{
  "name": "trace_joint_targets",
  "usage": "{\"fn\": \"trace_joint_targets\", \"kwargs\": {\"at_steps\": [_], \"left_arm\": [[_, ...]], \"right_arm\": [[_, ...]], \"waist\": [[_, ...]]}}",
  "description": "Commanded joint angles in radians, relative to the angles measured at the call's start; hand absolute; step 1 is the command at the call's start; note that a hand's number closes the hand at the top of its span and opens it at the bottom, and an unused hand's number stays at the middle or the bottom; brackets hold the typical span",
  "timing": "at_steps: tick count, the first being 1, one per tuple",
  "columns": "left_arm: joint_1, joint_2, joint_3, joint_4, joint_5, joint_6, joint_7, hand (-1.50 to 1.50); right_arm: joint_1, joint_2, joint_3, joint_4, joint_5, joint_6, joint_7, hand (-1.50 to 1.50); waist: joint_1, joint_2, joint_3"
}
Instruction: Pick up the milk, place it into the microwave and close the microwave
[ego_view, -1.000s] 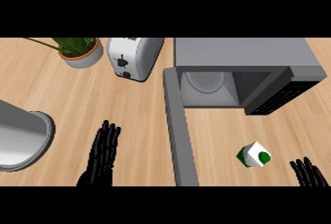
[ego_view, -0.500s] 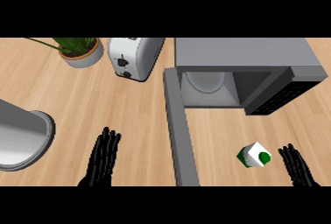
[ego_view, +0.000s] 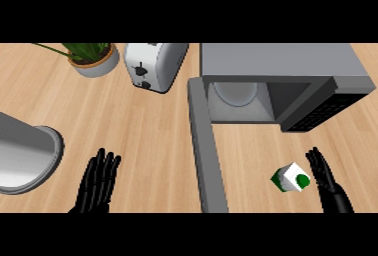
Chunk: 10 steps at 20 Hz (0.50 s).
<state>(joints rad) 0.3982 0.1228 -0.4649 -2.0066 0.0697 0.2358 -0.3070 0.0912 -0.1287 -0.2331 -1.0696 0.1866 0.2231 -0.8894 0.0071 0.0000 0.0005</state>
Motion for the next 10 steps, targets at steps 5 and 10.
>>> {"fn": "trace_joint_targets", "kwargs": {"at_steps": [5,10], "left_arm": [[0.053,0.083,0.103,-0.047,0.103,-0.075,-0.018,-1.5],[0.125,0.102,0.086,-0.078,0.104,-0.109,-0.056,-1.5]], "right_arm": [[-0.184,-0.001,-0.03,0.3,0.037,-0.128,-0.157,-1.5],[-0.312,-0.039,-0.083,0.523,0.012,-0.138,-0.246,1.5]], "waist": [[0.003,0.001,0.0],[0.011,0.002,0.001]]}}
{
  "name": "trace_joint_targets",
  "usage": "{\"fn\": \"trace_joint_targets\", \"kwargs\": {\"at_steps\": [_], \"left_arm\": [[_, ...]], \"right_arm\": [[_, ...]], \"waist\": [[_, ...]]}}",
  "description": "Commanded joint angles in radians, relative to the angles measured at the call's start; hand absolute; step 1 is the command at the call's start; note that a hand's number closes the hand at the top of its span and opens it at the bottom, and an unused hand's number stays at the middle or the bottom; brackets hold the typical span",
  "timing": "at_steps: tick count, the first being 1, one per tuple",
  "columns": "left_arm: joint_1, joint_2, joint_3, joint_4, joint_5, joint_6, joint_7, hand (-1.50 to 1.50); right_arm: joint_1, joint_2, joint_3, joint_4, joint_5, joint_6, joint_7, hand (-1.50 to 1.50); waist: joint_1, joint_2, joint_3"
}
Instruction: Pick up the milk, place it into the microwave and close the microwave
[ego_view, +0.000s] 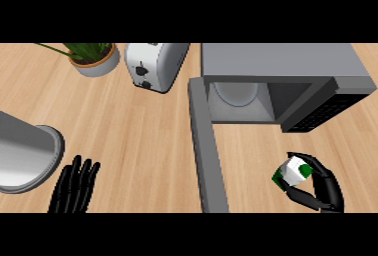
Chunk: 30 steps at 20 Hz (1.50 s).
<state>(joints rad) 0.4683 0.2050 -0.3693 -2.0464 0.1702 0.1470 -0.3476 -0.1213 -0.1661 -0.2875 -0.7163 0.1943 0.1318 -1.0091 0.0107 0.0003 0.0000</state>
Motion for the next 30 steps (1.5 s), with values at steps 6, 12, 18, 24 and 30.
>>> {"fn": "trace_joint_targets", "kwargs": {"at_steps": [6,12,18,24,30], "left_arm": [[0.029,0.059,0.067,-0.045,0.051,-0.063,0.007,-1.5],[0.116,0.043,0.058,-0.005,0.052,-0.1,-0.103,-1.5],[0.028,0.052,0.136,-0.005,0.106,-0.104,-0.022,-1.5],[0.03,0.039,0.156,-0.007,0.116,-0.106,-0.003,-1.5],[0.038,0.037,0.194,0.097,0.126,-0.162,-0.076,-1.5]], "right_arm": [[-0.088,-0.005,-0.023,0.276,0.064,-0.181,-0.208,1.5],[-0.213,-0.005,-0.031,0.32,0.085,-0.327,-0.058,1.5],[-0.329,0.021,-0.077,0.35,0.024,-0.28,-0.098,1.5],[-0.289,0.081,-0.019,0.258,0.005,-0.187,-0.051,1.5],[-0.218,0.156,0.052,0.085,0.0,-0.186,-0.024,1.5]], "waist": [[0.006,0.003,0.002],[0.013,0.002,0.001],[0.011,0.005,0.002],[-0.007,-0.001,0.0],[-0.015,-0.005,-0.001]]}}
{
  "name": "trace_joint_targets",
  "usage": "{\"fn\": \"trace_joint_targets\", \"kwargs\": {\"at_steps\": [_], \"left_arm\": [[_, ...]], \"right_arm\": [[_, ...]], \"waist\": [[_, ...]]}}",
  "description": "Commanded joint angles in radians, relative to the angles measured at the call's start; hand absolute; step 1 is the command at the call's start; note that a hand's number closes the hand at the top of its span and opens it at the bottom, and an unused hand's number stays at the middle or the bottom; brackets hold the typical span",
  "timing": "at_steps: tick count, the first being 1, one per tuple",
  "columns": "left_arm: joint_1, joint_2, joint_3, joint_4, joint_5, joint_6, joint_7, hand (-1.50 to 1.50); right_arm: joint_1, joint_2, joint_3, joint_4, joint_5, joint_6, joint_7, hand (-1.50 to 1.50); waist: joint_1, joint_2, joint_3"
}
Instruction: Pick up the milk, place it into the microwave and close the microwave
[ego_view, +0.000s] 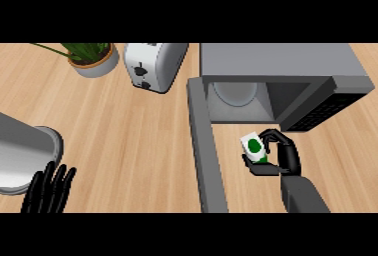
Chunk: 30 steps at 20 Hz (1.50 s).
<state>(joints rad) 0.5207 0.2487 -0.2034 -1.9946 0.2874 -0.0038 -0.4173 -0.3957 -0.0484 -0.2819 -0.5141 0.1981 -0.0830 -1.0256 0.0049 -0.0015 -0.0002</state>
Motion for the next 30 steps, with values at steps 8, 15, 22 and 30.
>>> {"fn": "trace_joint_targets", "kwargs": {"at_steps": [8,15,22,30], "left_arm": [[0.048,-0.005,0.04,-0.006,0.027,-0.06,-0.018,-1.5],[0.07,-0.005,0.07,-0.027,0.035,-0.091,0.016,-1.5],[0.008,-0.037,0.086,0.05,0.014,-0.106,-0.019,-1.5],[-0.053,-0.007,0.13,0.089,0.05,-0.145,0.017,-1.5]], "right_arm": [[0.055,0.048,0.286,-0.334,-0.151,-0.239,0.224,1.5],[-0.087,0.031,0.213,-0.334,-0.055,-0.275,0.379,1.5],[-0.279,-0.006,0.186,-0.13,0.005,-0.365,0.472,1.5],[-0.47,-0.096,0.139,0.18,0.073,-0.461,0.434,1.5]], "waist": [[0.001,-0.003,0.0],[0.006,0.001,0.0],[0.016,0.005,0.0],[0.042,0.02,0.001]]}}
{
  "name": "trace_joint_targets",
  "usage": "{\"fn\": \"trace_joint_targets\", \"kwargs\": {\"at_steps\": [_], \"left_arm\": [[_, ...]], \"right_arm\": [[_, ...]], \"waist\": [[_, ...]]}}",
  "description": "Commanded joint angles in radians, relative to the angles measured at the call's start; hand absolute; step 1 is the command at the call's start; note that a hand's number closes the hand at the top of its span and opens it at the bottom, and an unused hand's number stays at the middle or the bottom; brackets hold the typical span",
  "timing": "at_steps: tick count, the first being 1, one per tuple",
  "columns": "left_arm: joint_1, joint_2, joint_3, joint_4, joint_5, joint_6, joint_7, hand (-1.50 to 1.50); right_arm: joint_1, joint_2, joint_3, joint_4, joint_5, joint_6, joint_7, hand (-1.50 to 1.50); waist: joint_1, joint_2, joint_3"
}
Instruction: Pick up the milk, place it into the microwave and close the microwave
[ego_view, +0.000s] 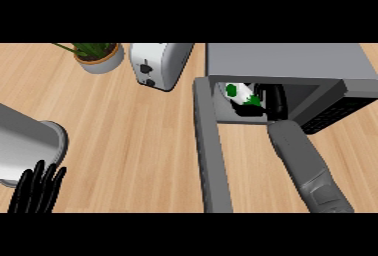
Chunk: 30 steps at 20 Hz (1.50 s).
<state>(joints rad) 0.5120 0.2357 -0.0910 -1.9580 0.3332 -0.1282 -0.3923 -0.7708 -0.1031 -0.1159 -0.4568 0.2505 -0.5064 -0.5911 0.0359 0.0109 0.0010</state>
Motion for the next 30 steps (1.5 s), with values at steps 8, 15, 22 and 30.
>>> {"fn": "trace_joint_targets", "kwargs": {"at_steps": [8,15,22,30], "left_arm": [[-0.084,0.005,-0.005,0.044,-0.057,0.019,0.036,-1.5],[-0.113,0.016,-0.008,0.085,-0.123,0.028,0.022,-1.5],[-0.133,0.003,-0.035,0.092,-0.152,0.037,0.031,-1.5],[-0.155,-0.001,-0.036,0.117,-0.152,0.023,0.012,-1.5]], "right_arm": [[-0.214,-0.088,-0.015,0.263,0.095,-0.221,0.067,1.5],[-0.272,-0.137,-0.031,0.323,0.109,-0.325,0.101,-1.5],[-0.281,-0.131,0.02,0.383,0.17,-0.347,0.113,-1.5],[-0.286,-0.104,-0.013,0.369,0.132,-0.175,0.055,-1.5]], "waist": [[0.049,0.025,0.002],[0.071,0.036,0.003],[0.086,0.041,0.003],[0.086,0.043,0.005]]}}
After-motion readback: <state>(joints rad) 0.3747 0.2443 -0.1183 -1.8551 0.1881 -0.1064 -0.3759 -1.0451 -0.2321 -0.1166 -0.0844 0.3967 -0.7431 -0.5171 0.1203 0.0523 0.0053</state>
